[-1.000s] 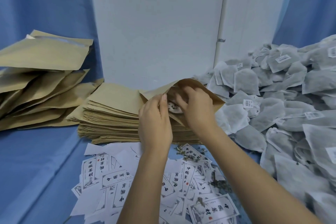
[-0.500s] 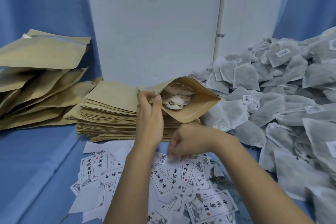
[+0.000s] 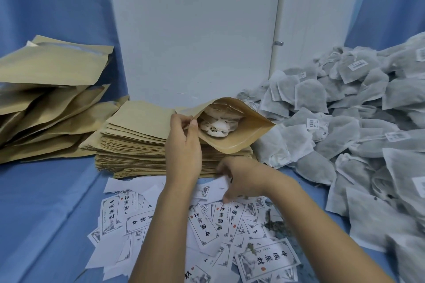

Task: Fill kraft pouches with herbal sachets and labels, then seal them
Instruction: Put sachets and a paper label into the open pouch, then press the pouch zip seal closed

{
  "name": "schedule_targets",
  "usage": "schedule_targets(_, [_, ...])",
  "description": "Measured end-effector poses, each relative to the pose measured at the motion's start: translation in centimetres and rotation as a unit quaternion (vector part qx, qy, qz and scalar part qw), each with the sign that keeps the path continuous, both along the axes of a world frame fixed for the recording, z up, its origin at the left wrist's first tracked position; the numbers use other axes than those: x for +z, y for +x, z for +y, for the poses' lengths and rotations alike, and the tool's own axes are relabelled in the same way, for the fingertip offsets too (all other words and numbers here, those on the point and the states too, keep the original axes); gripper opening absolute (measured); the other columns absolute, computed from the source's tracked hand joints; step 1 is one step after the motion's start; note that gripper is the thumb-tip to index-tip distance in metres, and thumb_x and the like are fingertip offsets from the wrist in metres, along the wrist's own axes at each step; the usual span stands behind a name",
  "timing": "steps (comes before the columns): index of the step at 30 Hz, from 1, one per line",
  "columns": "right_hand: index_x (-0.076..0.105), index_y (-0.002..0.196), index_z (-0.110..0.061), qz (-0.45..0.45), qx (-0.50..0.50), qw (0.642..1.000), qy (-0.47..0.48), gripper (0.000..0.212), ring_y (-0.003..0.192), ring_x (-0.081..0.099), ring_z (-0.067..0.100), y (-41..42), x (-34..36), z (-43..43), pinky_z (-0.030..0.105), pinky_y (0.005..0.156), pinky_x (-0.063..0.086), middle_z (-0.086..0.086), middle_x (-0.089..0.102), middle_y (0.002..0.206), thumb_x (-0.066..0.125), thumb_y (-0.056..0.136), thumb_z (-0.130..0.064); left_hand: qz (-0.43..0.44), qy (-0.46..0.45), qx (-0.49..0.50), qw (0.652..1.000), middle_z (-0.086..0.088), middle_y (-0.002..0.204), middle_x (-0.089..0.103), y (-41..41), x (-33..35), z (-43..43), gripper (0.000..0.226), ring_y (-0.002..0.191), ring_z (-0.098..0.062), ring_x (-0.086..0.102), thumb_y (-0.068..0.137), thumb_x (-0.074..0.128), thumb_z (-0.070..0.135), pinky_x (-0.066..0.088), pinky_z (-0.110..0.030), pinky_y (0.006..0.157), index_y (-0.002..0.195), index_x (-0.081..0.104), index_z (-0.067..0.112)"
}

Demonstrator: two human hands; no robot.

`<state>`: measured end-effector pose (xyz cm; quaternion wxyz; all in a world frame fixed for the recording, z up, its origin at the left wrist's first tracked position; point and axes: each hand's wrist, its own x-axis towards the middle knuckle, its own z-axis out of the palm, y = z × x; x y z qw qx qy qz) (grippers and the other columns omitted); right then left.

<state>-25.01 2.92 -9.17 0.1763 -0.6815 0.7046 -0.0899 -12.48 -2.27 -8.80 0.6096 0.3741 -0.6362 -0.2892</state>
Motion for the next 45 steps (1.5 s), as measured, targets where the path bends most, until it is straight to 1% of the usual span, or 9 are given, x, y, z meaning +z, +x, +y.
schedule_targets(4, [0.065, 0.114, -0.02, -0.111, 0.012, 0.991, -0.072, 0.042, 0.076, 0.051, 0.01, 0.2, 0.2, 0.1, 0.024, 0.069, 0.046, -0.007, 0.053, 0.079, 0.072, 0.077, -0.002, 0.001, 0.0, 0.003, 1.0, 0.012, 0.079, 0.055, 0.0, -0.1, 0.1, 0.007, 0.066, 0.013, 0.049, 0.099, 0.043, 0.024, 0.037, -0.007, 0.058, 0.096, 0.047, 0.019])
schedule_targets(9, [0.07, 0.09, -0.023, -0.172, 0.031, 0.969, -0.176, 0.026, 0.062, 0.054, 0.002, 0.7, 2.6, 1.0, 0.017, 0.061, 0.044, -0.01, 0.061, 0.069, 0.067, 0.08, 0.0, -0.004, -0.009, 0.003, 1.0, 0.011, 0.078, 0.056, 0.1, -0.1, 0.0, 0.008, 0.062, 0.011, 0.049, 0.099, 0.044, 0.024, 0.037, -0.009, 0.057, 0.095, 0.048, 0.019])
schedule_targets(12, [0.067, 0.082, -0.022, -0.229, -0.038, 0.887, -0.398, 0.023, 0.072, 0.06, 0.0, 0.6, 4.3, 1.7, 0.016, 0.069, 0.048, -0.012, 0.066, 0.076, 0.062, 0.08, 0.0, -0.004, -0.015, 0.004, 1.0, 0.013, 0.08, 0.056, 0.0, -0.3, -0.1, 0.008, 0.067, 0.013, 0.05, 0.099, 0.045, 0.024, 0.036, -0.007, 0.056, 0.095, 0.049, 0.019])
schedule_targets(15, [0.066, 0.085, -0.016, -0.133, -0.073, 0.81, -0.567, 0.015, 0.081, 0.06, 0.008, 0.2, 4.9, 2.4, 0.02, 0.072, 0.046, -0.01, 0.065, 0.081, 0.058, 0.079, -0.005, 0.004, -0.019, -0.002, 1.0, 0.014, 0.082, 0.057, -0.1, -0.3, 0.0, 0.008, 0.071, 0.014, 0.051, 0.099, 0.045, 0.025, 0.037, -0.006, 0.06, 0.095, 0.049, 0.021])
schedule_targets(24, [0.071, 0.1, -0.015, 0.032, -0.034, 0.915, -0.402, 0.021, 0.095, 0.061, 0.018, -0.4, 2.6, 0.8, 0.034, 0.08, 0.047, -0.001, 0.07, 0.097, 0.056, 0.086, -0.008, 0.013, -0.053, 0.007, 0.998, 0.015, 0.08, 0.061, -0.6, -0.4, 0.9, 0.014, 0.078, 0.01, 0.054, 0.097, 0.05, 0.025, 0.039, -0.005, 0.064, 0.083, 0.052, 0.028])
schedule_targets(30, [0.077, 0.096, -0.016, 0.006, -0.038, 0.923, -0.383, 0.022, 0.088, 0.058, 0.016, -0.5, 3.3, 0.7, 0.019, 0.07, 0.033, -0.004, 0.062, 0.09, 0.061, 0.083, -0.007, 0.023, -0.139, 0.045, 0.989, 0.004, 0.081, 0.062, -0.9, -1.1, 1.5, 0.009, 0.08, -0.015, 0.059, 0.091, 0.05, 0.031, 0.045, -0.027, 0.068, 0.085, 0.054, 0.025])
schedule_targets(34, [0.076, 0.085, -0.024, -0.023, -0.069, 0.907, -0.416, 0.017, 0.083, 0.053, 0.011, 0.0, 3.9, 1.3, 0.029, 0.069, 0.041, -0.01, 0.062, 0.085, 0.063, 0.079, -0.015, 0.061, -0.131, 0.066, 0.987, 0.011, 0.077, 0.059, -0.8, -0.9, 1.4, 0.013, 0.075, -0.005, 0.055, 0.092, 0.049, 0.03, 0.045, -0.023, 0.066, 0.08, 0.05, 0.034])
schedule_targets(39, [0.067, 0.076, -0.018, 0.05, -0.086, 0.9, -0.425, 0.009, 0.075, 0.043, 0.011, 0.4, 3.8, 1.3, 0.022, 0.053, 0.026, -0.012, 0.045, 0.076, 0.06, 0.081, -0.017, 0.066, -0.129, 0.065, 0.987, 0.014, 0.072, 0.055, -0.7, -1.0, 1.2, 0.018, 0.067, -0.003, 0.05, 0.093, 0.049, 0.031, 0.04, -0.017, 0.06, 0.077, 0.047, 0.039])
schedule_targets(45, [0.074, 0.101, -0.015, 0.062, -0.059, 0.932, -0.351, 0.022, 0.092, 0.06, 0.019, 0.7, 2.5, 0.4, 0.028, 0.076, 0.046, 0.001, 0.066, 0.097, 0.056, 0.09, -0.014, 0.099, -0.154, 0.064, 0.981, 0.014, 0.071, 0.054, -1.1, -0.9, 1.8, 0.02, 0.064, 0.001, 0.05, 0.092, 0.051, 0.025, 0.037, -0.008, 0.059, 0.078, 0.047, 0.039])
